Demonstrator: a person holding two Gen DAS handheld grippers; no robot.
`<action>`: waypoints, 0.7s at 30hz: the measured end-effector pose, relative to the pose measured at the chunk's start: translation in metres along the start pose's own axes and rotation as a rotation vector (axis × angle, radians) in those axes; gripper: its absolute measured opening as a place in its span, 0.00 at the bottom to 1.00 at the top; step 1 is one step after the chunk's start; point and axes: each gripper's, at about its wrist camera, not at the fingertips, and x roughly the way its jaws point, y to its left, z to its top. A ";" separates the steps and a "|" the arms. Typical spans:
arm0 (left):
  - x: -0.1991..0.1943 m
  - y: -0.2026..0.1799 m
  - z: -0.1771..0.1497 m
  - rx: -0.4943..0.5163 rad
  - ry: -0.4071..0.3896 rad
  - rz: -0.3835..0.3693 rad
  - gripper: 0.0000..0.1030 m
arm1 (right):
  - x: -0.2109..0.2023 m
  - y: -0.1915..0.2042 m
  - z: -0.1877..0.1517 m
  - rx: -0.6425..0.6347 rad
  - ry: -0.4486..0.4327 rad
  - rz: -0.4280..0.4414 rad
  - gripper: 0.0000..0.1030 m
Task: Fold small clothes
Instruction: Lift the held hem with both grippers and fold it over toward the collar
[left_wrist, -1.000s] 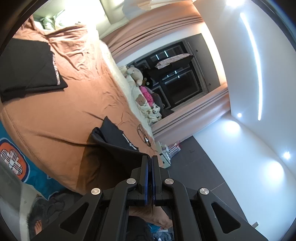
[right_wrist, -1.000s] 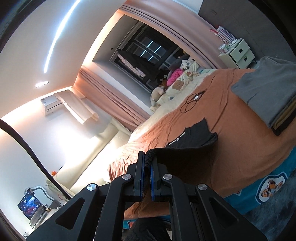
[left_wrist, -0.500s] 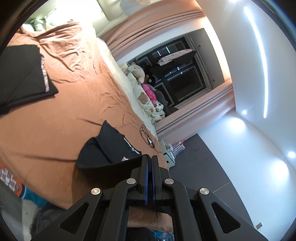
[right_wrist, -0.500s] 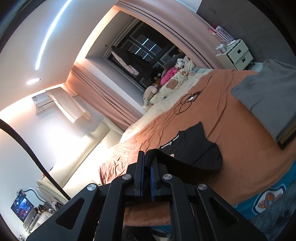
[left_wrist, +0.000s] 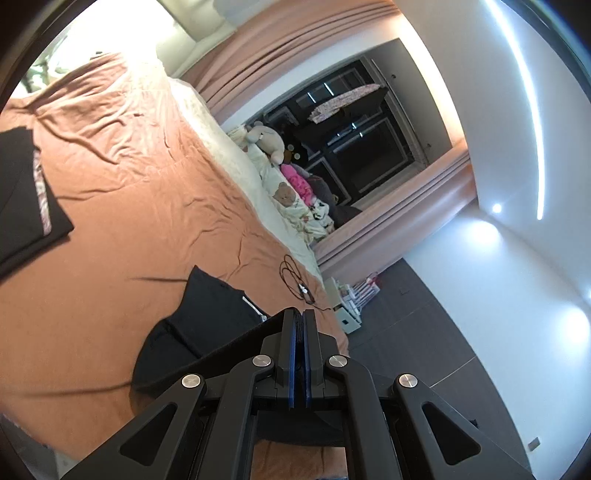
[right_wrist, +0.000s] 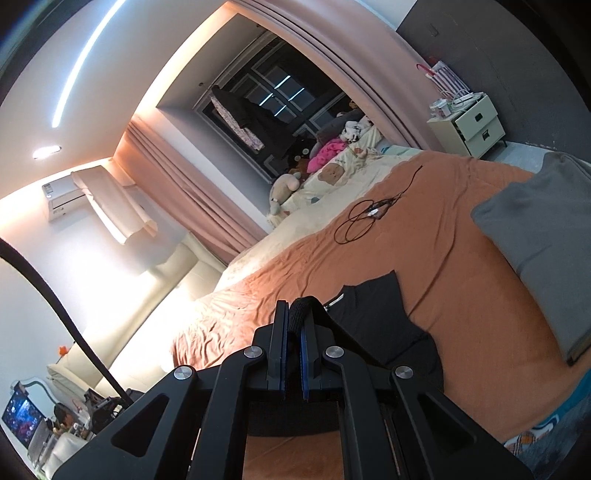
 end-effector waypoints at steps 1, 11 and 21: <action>0.006 0.000 0.003 0.000 0.003 0.004 0.02 | 0.006 0.001 0.003 0.000 0.002 -0.006 0.02; 0.063 0.002 0.026 0.023 0.045 0.063 0.02 | 0.035 0.014 0.017 -0.013 0.043 -0.058 0.02; 0.125 0.030 0.039 0.042 0.114 0.177 0.02 | 0.080 0.013 0.034 0.015 0.099 -0.111 0.02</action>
